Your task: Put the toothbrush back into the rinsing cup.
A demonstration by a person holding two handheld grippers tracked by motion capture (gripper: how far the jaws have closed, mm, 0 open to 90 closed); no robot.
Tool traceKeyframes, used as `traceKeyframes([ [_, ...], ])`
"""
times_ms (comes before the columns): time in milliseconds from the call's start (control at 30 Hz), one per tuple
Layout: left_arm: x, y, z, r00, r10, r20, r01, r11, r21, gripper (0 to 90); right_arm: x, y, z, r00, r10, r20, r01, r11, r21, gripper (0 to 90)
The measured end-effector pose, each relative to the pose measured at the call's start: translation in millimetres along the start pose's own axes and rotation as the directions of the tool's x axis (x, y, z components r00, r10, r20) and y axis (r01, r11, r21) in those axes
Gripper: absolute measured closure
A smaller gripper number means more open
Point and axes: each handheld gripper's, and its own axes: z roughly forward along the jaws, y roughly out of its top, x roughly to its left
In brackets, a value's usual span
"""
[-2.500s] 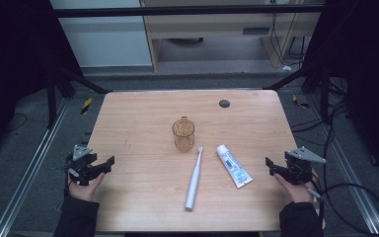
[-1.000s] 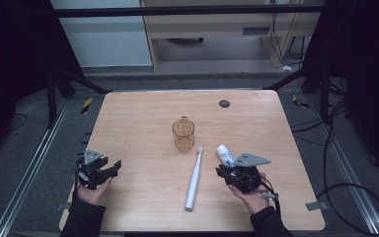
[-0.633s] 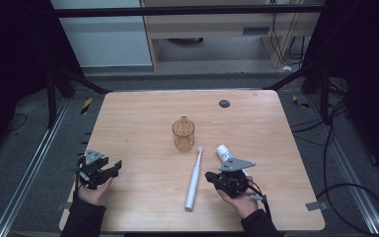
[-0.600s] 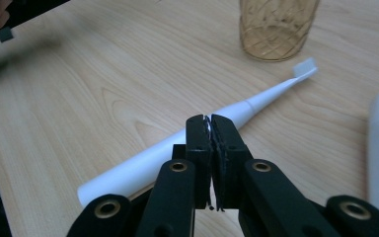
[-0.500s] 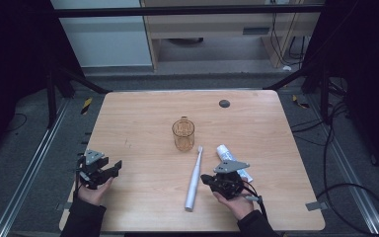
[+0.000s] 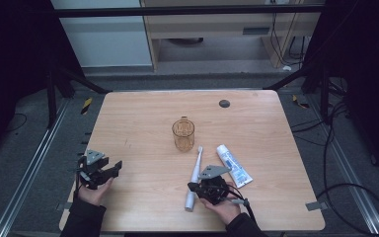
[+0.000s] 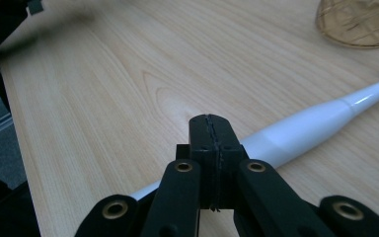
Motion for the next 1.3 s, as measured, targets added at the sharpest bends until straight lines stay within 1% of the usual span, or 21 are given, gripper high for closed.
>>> traceKeyframes([
  [67, 0.1, 0.0, 0.2, 1.0000, 0.000, 0.000, 0.000, 1.0000, 0.001, 43.5, 2.8, -1.4, 3.8, 1.0000, -0.004, -0.007, 0.004, 1.000, 0.016, 90.0],
  [167, 0.0, -0.1, 0.5, 1.0000, 0.001, 0.001, -0.001, 1.0000, 0.002, 43.5, 4.8, -3.0, 8.5, 0.9998, -0.008, -0.019, 0.009, 1.000, 0.027, 89.9],
  [267, -0.2, -0.1, 0.6, 1.0000, 0.003, 0.000, -0.003, 1.0000, 0.002, 43.5, 6.9, -3.7, 10.5, 0.9997, -0.017, -0.019, 0.017, 0.999, 0.035, 89.9],
  [533, 0.0, -0.2, 0.6, 1.0000, 0.003, 0.000, -0.003, 1.0000, 0.003, 43.5, 6.8, -5.8, 10.4, 0.9996, -0.023, -0.018, 0.024, 0.999, 0.047, 89.8],
  [800, -0.2, -0.2, 1.0, 1.0000, 0.005, 0.000, -0.005, 1.0000, 0.005, 43.6, 6.0, -7.0, 7.4, 0.9997, -0.015, -0.020, 0.016, 0.999, 0.047, 89.8],
  [1033, -0.5, -0.2, 1.2, 1.0000, 0.008, 0.001, -0.008, 0.9999, 0.007, 43.8, 8.1, -7.3, 9.9, 0.9993, -0.025, -0.026, 0.027, 0.998, 0.055, 89.8],
  [1300, -0.4, -0.3, 1.1, 1.0000, 0.008, 0.001, -0.008, 0.9999, 0.007, 43.8, 5.3, -9.5, 6.5, 0.9996, -0.016, -0.021, 0.018, 0.998, 0.062, 89.8],
])
